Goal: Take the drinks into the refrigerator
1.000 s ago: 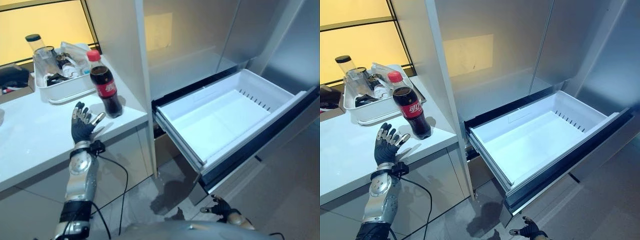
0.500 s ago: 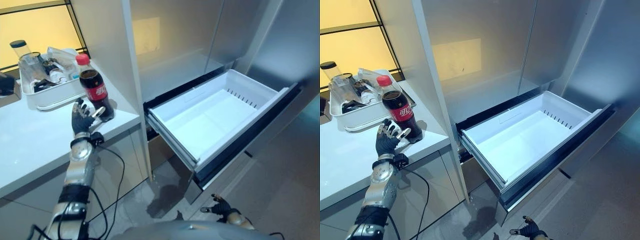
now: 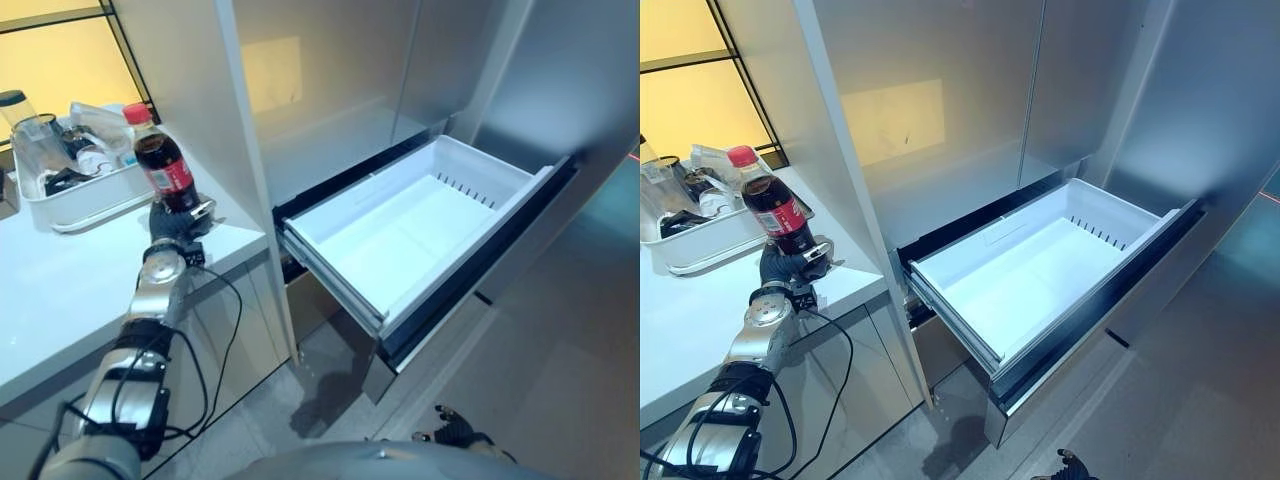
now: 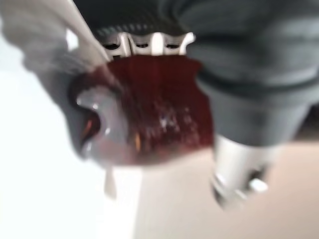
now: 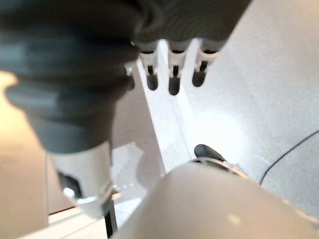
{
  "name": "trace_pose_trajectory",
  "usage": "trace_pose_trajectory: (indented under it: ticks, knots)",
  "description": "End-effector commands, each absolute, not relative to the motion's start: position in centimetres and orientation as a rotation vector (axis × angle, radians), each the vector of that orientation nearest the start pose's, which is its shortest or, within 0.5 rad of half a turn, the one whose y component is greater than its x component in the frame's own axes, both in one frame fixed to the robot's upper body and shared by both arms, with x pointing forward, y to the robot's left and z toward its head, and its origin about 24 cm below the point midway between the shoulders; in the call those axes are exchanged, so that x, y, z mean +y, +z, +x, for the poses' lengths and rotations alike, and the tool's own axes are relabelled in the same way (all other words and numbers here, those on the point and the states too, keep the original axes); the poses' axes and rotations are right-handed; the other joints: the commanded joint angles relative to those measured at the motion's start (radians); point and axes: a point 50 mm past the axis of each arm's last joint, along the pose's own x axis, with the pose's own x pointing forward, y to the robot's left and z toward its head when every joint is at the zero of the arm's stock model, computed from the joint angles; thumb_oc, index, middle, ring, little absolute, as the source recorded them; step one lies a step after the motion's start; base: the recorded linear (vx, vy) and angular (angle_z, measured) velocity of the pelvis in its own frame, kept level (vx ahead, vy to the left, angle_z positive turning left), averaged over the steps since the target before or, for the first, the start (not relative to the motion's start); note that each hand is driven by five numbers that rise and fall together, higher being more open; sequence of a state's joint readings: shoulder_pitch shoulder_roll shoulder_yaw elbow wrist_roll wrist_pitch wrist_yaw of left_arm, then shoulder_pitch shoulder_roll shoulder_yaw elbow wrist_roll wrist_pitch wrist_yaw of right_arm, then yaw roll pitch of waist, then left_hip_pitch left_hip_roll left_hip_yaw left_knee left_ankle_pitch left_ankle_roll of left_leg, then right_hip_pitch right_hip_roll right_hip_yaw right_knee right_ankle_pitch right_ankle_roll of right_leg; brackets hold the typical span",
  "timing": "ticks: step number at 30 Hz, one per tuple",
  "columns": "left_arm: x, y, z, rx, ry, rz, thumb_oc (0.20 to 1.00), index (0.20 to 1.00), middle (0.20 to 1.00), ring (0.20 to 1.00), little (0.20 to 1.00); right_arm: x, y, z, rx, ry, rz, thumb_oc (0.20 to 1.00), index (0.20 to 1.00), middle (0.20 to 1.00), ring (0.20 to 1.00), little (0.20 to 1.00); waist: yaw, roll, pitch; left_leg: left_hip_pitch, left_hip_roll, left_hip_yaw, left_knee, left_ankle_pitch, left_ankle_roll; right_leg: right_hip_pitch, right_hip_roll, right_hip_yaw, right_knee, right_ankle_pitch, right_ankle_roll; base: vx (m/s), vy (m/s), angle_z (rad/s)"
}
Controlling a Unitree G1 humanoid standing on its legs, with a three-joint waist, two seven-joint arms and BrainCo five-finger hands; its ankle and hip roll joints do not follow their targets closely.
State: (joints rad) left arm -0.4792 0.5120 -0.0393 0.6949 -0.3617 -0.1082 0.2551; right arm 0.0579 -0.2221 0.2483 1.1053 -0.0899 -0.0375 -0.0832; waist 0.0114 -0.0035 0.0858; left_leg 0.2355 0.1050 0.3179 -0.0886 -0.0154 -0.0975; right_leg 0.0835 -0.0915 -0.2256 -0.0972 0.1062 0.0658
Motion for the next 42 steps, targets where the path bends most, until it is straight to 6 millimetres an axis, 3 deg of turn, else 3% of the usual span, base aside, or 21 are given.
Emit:
trace_pose_trajectory:
  ticks: [1, 5, 6, 12, 14, 15, 16, 17, 19, 22, 25, 26, 28, 31, 33, 34, 36, 37, 38, 39, 42]
  knots:
    - [25.9, 10.8, 35.5, -0.09, 0.323, 0.145, 0.2, 0.2, 0.2, 0.2, 0.2, -19.2, -16.0, 11.0, 1.072, 0.12, -0.416, 1.0, 1.0, 1.0, 1.0, 1.0, -0.048, 0.006, 0.053, 0.018, -0.009, 0.005, 0.001, -0.058, 0.0, 0.087, -0.045, -0.042, 0.027, -0.065, 0.099, 0.0, -0.02, -0.08]
    - [23.7, 10.3, 34.0, -0.164, 0.253, 0.084, 0.2, 0.2, 0.2, 0.2, 0.2, -19.5, -15.9, 11.0, 1.073, 0.07, -0.374, 1.0, 1.0, 1.0, 1.0, 1.0, -0.038, 0.002, 0.058, 0.013, -0.009, 0.001, 0.001, -0.057, 0.001, 0.086, -0.045, -0.044, 0.026, -0.065, 0.097, 0.0, -0.001, -0.01]
    - [22.6, 9.5, 32.8, -0.187, 0.215, 0.038, 0.2, 0.2, 0.2, 0.2, 0.2, -20.0, -15.8, 11.2, 1.072, 0.006, -0.332, 1.0, 1.0, 1.0, 1.0, 1.0, -0.029, -0.002, 0.062, 0.012, -0.008, -0.004, 0.001, -0.058, 0.003, 0.088, -0.047, -0.047, 0.025, -0.065, 0.096, 0.0, 0.0, 0.0]
    - [22.1, 7.6, 28.9, -0.198, 0.166, -0.038, 0.2, 0.2, 0.2, 0.2, 0.2, -22.1, -15.7, 11.0, 1.081, -0.22, -0.181, 1.0, 1.0, 1.0, 1.0, 1.0, -0.005, -0.01, 0.07, 0.004, -0.008, -0.016, 0.001, -0.057, 0.006, 0.089, -0.052, -0.058, 0.021, -0.062, 0.093, -0.01, 0.001, 0.0]
    - [22.5, 6.8, 26.7, -0.191, 0.153, -0.059, 0.2, 0.2, 0.2, 0.2, 0.2, -24.5, -15.4, 10.5, 1.065, -0.46, -0.01, 1.0, 1.0, 1.0, 1.0, 1.0, 0.008, -0.014, 0.076, -0.004, -0.009, -0.027, 0.001, -0.057, 0.008, 0.089, -0.055, -0.065, 0.02, -0.06, 0.092, -0.05, 0.005, 0.0]
    - [22.5, 6.8, 26.6, -0.189, 0.152, -0.06, 0.2, 0.2, 0.2, 0.2, 0.2, -24.5, -15.4, 10.5, 1.065, -0.461, -0.01, 1.0, 1.0, 1.0, 1.0, 1.0, 0.009, -0.013, 0.075, -0.004, -0.009, -0.027, 0.001, -0.057, 0.008, 0.089, -0.055, -0.065, 0.02, -0.06, 0.092, -0.04, 0.019, 0.0]
    - [22.0, 7.5, 26.2, -0.228, 0.096, -0.071, 0.2, 0.2, 0.2, 0.2, 0.2, -26.0, -15.7, 8.1, 1.124, -0.63, 0.088, 1.0, 1.0, 1.0, 1.0, 1.0, 0.018, -0.005, 0.083, -0.005, -0.01, -0.033, 0.001, -0.06, 0.01, 0.092, -0.056, -0.071, 0.021, -0.063, 0.093, 0.0, 0.0, 0.0]
    - [22.0, 7.5, 26.2, -0.227, 0.093, -0.07, 0.2, 0.2, 0.2, 0.2, 0.2, -25.9, -15.7, 8.0, 1.125, -0.631, 0.091, 1.0, 1.0, 1.0, 1.0, 1.0, 0.019, -0.008, 0.081, -0.006, -0.01, -0.033, 0.001, -0.059, 0.01, 0.09, -0.057, -0.071, 0.021, -0.062, 0.093, -0.04, 0.037, 0.03]
    - [22.7, 6.9, 24.1, -0.217, 0.084, -0.106, 0.2, 0.2, 0.2, 0.2, 0.2, -26.9, -15.0, 9.5, 1.018, -0.746, 0.224, 1.0, 1.0, 1.0, 1.0, 1.0, 0.035, -0.006, 0.082, -0.01, -0.013, -0.037, 0.001, -0.06, 0.01, 0.088, -0.06, -0.076, 0.021, -0.061, 0.095, -0.01, 0.011, 0.03]
    - [22.1, 6.8, 23.2, -0.228, 0.028, -0.197, 0.2, 0.2, 0.2, 0.2, 0.2, -30.3, -12.9, 11.5, 0.816, -0.889, 0.295, 1.0, 1.0, 1.0, 1.0, 1.0, 0.041, -0.012, 0.079, -0.012, -0.013, -0.041, 0.001, -0.059, 0.009, 0.085, -0.061, -0.075, 0.021, -0.058, 0.095, -0.01, -0.001, 0.02]
    - [22.0, 7.4, 22.6, -0.252, 0.001, -0.169, 0.2, 0.2, 0.2, 0.2, 0.2, -31.6, -11.2, 13.2, 0.672, -0.926, 0.29, 1.0, 1.0, 1.0, 1.0, 1.0, 0.04, -0.014, 0.08, -0.013, -0.013, -0.042, 0.001, -0.06, 0.011, 0.083, -0.061, -0.072, 0.023, -0.056, 0.095, -0.01, 0.0, 0.02]
    - [22.1, 7.2, 22.2, -0.251, 0.006, -0.21, 0.2, 0.2, 0.2, 0.2, 0.2, -33.2, -7.4, 16.2, 0.417, -0.929, 0.248, 1.0, 1.0, 1.0, 1.0, 1.0, 0.033, -0.014, 0.081, -0.005, -0.013, -0.043, 0.001, -0.067, 0.013, 0.085, -0.059, -0.068, 0.025, -0.059, 0.096, 0.0, 0.0, 0.0]
    - [22.2, 7.2, 22.3, -0.254, 0.008, -0.202, 0.2, 0.2, 0.2, 0.2, 0.2, -33.5, -4.4, 18.0, 0.241, -0.927, 0.222, 1.0, 1.0, 1.0, 1.0, 1.0, 0.026, -0.015, 0.075, -0.011, -0.016, -0.042, 0.001, -0.062, 0.017, 0.078, -0.062, -0.065, 0.026, -0.053, 0.094, 0.0, 0.0, 0.0]
    - [22.1, 7.4, 22.5, -0.264, 0.017, -0.196, 0.2, 0.2, 0.2, 0.2, 0.2, -32.9, 1.7, 20.9, -0.071, -0.882, 0.176, 1.0, 1.0, 1.0, 1.0, 1.0, 0.017, -0.01, 0.069, -0.01, -0.016, -0.041, 0.001, -0.063, 0.021, 0.074, -0.064, -0.061, 0.029, -0.053, 0.093, 0.0, 0.0, 0.0]
    - [22.0, 7.6, 22.6, -0.269, 0.016, -0.187, 0.2, 0.2, 0.2, 0.2, 0.2, -32.3, 2.8, 21.4, -0.122, -0.871, 0.164, 1.0, 1.0, 1.0, 1.0, 1.0, 0.017, -0.01, 0.068, -0.009, -0.016, -0.041, 0.001, -0.064, 0.022, 0.074, -0.064, -0.061, 0.032, -0.054, 0.092, 0.0, 0.0, 0.0]
    - [22.0, 8.0, 22.8, -0.286, 0.015, -0.175, 0.2, 0.2, 0.2, 0.2, 0.2, -31.7, 6.2, 22.6, -0.277, -0.821, 0.134, 1.0, 1.0, 1.0, 1.0, 1.0, 0.016, -0.01, 0.064, -0.008, -0.016, -0.039, 0.001, -0.065, 0.024, 0.073, -0.064, -0.06, 0.033, -0.055, 0.091, 0.0, 0.0, 0.0]
    - [21.8, 8.5, 22.9, -0.313, 0.0, -0.17, 0.2, 0.2, 0.2, 0.2, 0.2, -30.4, 9.6, 23.3, -0.434, -0.75, 0.121, 1.0, 1.0, 1.0, 1.0, 1.0, 0.015, -0.01, 0.062, -0.006, -0.017, -0.038, 0.001, -0.065, 0.026, 0.071, -0.065, -0.058, 0.035, -0.055, 0.09, 0.0, 0.0, 0.0]
    - [21.8, 8.6, 22.9, -0.314, 0.0, -0.17, 0.2, 0.2, 0.2, 0.2, 0.2, -30.3, 9.7, 23.2, -0.434, -0.75, 0.121, 1.0, 1.0, 1.0, 1.0, 1.0, 0.015, -0.01, 0.062, -0.006, -0.017, -0.038, 0.001, -0.065, 0.026, 0.071, -0.065, -0.058, 0.035, -0.055, 0.091, 0.0, 0.0, 0.0]
    - [21.6, 9.1, 23.0, -0.339, -0.015, -0.171, 0.2, 0.2, 0.2, 0.2, 0.2, -28.6, 13.2, 23.7, -0.596, -0.641, 0.101, 1.0, 1.0, 1.0, 1.0, 1.0, 0.017, -0.011, 0.061, -0.007, -0.018, -0.039, 0.001, -0.065, 0.027, 0.068, -0.066, -0.056, 0.038, -0.054, 0.091, 0.0, 0.0, 0.0]
    - [21.6, 9.4, 23.0, -0.352, -0.024, -0.168, 0.2, 0.2, 0.2, 0.2, 0.2, -27.5, 15.0, 23.6, -0.677, -0.572, 0.091, 1.0, 1.0, 1.0, 1.0, 1.0, 0.017, -0.012, 0.061, -0.007, -0.019, -0.038, 0.001, -0.064, 0.027, 0.066, -0.066, -0.055, 0.04, -0.054, 0.09, 0.0, 0.0, 0.0]
    - [21.6, 9.8, 22.9, -0.37, -0.041, -0.159, 0.2, 0.2, 0.2, 0.2, 0.2, -26.3, 16.7, 23.3, -0.745, -0.487, 0.057, 1.0, 1.0, 1.0, 1.0, 1.0, 0.018, -0.015, 0.061, -0.008, -0.02, -0.039, 0.001, -0.063, 0.029, 0.063, -0.068, -0.055, 0.044, -0.055, 0.091, 0.0, 0.0, 0.0]
